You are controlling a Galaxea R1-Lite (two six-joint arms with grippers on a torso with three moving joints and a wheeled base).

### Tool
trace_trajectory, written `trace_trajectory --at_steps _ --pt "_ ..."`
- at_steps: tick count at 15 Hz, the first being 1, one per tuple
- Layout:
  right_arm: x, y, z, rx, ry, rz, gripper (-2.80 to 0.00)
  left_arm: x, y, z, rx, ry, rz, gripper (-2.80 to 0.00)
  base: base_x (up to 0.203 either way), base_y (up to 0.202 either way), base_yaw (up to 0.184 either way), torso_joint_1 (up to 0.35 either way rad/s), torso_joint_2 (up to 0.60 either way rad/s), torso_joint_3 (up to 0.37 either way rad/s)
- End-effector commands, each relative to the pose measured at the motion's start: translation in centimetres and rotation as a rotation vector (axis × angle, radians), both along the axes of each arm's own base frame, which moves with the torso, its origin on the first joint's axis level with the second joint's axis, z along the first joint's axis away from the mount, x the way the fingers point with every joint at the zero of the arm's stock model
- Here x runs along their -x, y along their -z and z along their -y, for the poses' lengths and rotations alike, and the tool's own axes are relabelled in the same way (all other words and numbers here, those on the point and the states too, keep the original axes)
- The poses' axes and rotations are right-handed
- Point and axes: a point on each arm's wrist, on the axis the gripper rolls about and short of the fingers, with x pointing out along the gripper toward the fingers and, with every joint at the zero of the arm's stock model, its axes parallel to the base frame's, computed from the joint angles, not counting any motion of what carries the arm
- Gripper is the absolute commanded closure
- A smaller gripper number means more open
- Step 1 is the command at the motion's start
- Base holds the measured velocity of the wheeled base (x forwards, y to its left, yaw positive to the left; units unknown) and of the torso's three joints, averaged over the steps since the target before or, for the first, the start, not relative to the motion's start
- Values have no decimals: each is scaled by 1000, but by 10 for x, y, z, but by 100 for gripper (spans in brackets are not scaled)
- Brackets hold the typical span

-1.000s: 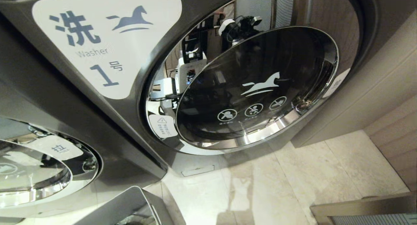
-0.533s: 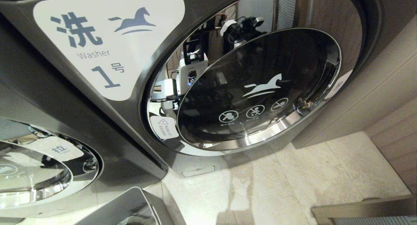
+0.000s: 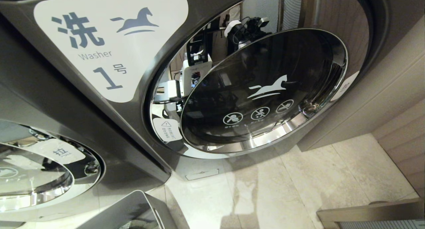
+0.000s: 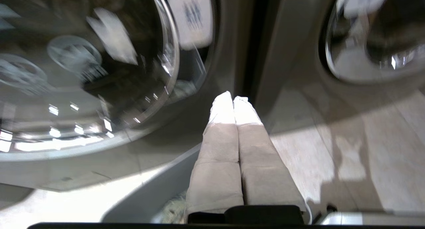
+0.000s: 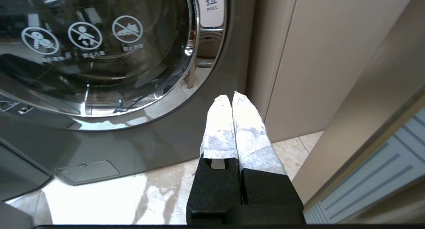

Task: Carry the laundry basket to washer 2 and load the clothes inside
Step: Open the lid of the washing machine

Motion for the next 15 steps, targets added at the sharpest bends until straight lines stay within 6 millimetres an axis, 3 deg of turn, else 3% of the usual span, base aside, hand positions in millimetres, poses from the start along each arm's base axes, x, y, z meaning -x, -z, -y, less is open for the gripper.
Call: trace_trajectory --at_steps 1,3,6,11,15 --pt "-4 11 0 0 0 -39 0 6 -29 0 1 -21 1 0 0 0 0 0 0 0" --pt "-4 11 0 0 0 -39 0 -10 -55 -2 30 -113 -145 0 0 0 0 0 0 0" --pt "-4 11 0 0 0 -39 0 -58 -73 -5 155 -244 -379 0 0 0 0 0 0 0" --pt "-4 11 0 0 0 -39 0 -93 -67 -11 467 -197 -503 0 0 0 0 0 0 0" --pt "-4 11 0 0 0 -39 0 -128 -63 -38 588 -109 -450 0 0 0 0 0 0 0"
